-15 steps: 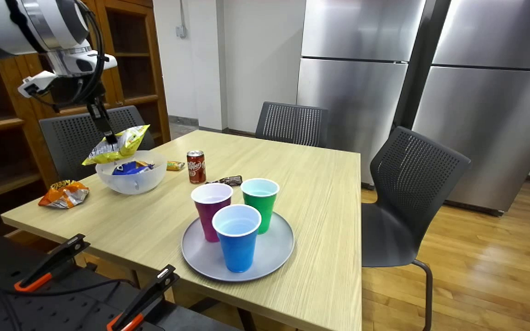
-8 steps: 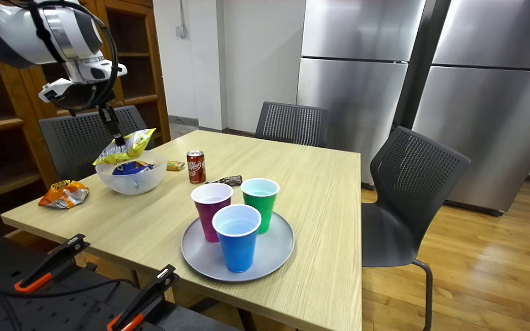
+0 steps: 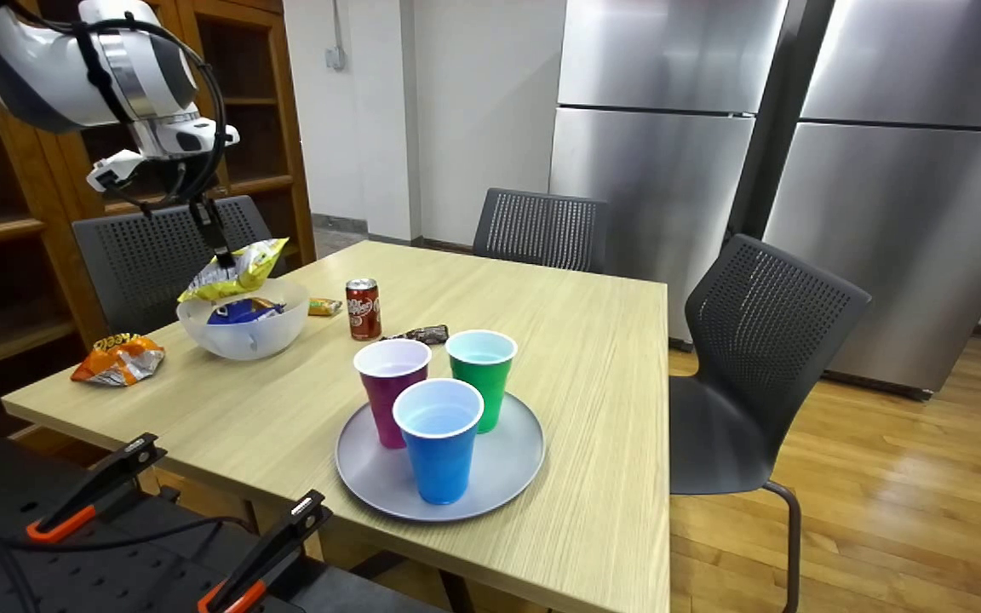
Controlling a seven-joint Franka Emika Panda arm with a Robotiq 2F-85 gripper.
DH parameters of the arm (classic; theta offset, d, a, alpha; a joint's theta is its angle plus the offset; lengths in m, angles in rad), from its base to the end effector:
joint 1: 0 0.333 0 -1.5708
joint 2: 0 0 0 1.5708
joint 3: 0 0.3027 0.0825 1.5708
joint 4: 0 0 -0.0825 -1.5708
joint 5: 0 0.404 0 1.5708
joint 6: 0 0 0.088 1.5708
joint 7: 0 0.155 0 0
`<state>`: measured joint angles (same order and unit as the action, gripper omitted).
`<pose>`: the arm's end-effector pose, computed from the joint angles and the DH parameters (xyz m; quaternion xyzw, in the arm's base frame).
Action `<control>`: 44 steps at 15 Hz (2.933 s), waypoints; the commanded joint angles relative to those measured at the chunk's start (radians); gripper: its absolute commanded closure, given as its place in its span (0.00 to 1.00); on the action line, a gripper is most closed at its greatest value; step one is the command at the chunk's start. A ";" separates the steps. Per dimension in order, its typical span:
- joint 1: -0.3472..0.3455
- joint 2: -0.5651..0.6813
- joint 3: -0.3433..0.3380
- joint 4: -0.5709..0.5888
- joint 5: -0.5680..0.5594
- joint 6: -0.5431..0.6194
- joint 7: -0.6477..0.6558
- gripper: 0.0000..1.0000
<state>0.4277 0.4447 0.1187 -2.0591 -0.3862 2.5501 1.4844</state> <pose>0.5207 0.3137 0.1468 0.9461 -0.3109 0.0876 0.0219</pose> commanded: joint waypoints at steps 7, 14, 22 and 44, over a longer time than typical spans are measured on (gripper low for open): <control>0.037 0.123 -0.020 0.177 0.042 -0.110 -0.058 1.00; 0.031 0.197 -0.034 0.254 0.090 -0.133 -0.115 1.00; 0.031 0.235 -0.041 0.279 0.147 -0.149 -0.182 1.00; 0.085 0.029 -0.041 0.037 0.112 -0.044 -0.161 0.00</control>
<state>0.5050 0.5472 0.0798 -1.9352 -0.2645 2.4727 1.3224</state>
